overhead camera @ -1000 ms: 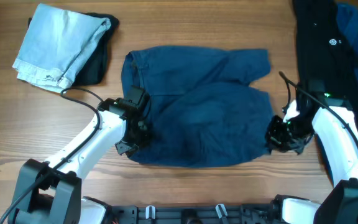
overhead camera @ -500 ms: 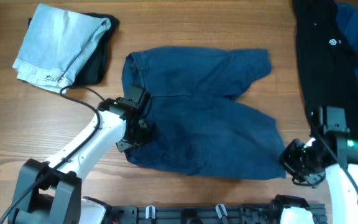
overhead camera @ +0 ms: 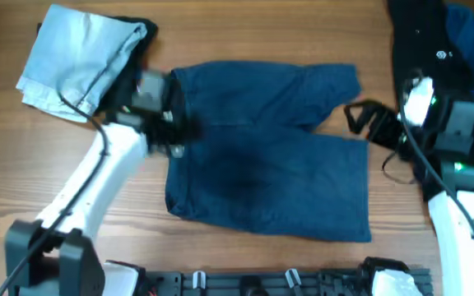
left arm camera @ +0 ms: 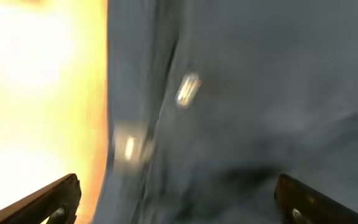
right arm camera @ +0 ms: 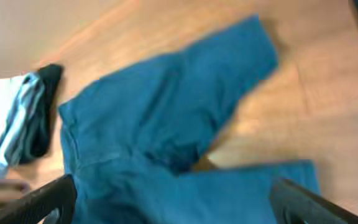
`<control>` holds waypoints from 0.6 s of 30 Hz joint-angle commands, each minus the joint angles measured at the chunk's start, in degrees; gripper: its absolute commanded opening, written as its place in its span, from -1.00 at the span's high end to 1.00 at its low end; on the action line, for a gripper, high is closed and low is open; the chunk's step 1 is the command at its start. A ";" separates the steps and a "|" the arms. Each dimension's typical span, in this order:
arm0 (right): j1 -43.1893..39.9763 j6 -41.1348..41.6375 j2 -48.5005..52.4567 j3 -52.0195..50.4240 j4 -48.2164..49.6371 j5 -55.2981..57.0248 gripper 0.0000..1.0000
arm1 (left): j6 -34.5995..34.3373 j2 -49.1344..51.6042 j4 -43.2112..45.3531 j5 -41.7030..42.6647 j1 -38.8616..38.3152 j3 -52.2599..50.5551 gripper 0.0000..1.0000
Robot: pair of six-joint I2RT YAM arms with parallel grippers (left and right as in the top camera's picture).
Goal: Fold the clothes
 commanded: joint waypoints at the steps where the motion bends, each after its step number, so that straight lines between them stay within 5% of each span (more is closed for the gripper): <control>1: 0.61 -9.29 10.32 7.06 2.03 -1.05 -0.99 | 8.76 0.68 3.67 4.46 3.15 12.63 -0.99; 7: 6.32 -15.32 35.76 33.20 -7.78 12.81 -1.00 | 11.47 13.22 5.57 4.76 2.91 23.30 -0.87; 10: 7.67 -18.97 40.83 38.29 -5.25 -1.86 -0.98 | 11.52 20.90 11.10 4.87 1.92 23.30 -0.45; 11: 7.63 -18.69 40.85 38.16 -3.15 -3.89 -0.82 | 11.52 22.27 12.26 4.87 1.46 23.30 -0.35; 13: 7.89 -17.18 41.27 37.94 2.43 -2.12 -0.09 | 11.54 25.55 14.95 4.87 -0.11 23.30 -0.21; 15: 8.48 -16.17 42.64 37.94 1.55 2.29 0.51 | 11.52 28.41 16.13 4.87 -1.53 23.30 0.24; 18: 9.16 -16.20 46.71 37.94 -2.40 3.04 0.75 | 11.47 30.05 15.26 3.37 -1.81 23.30 0.61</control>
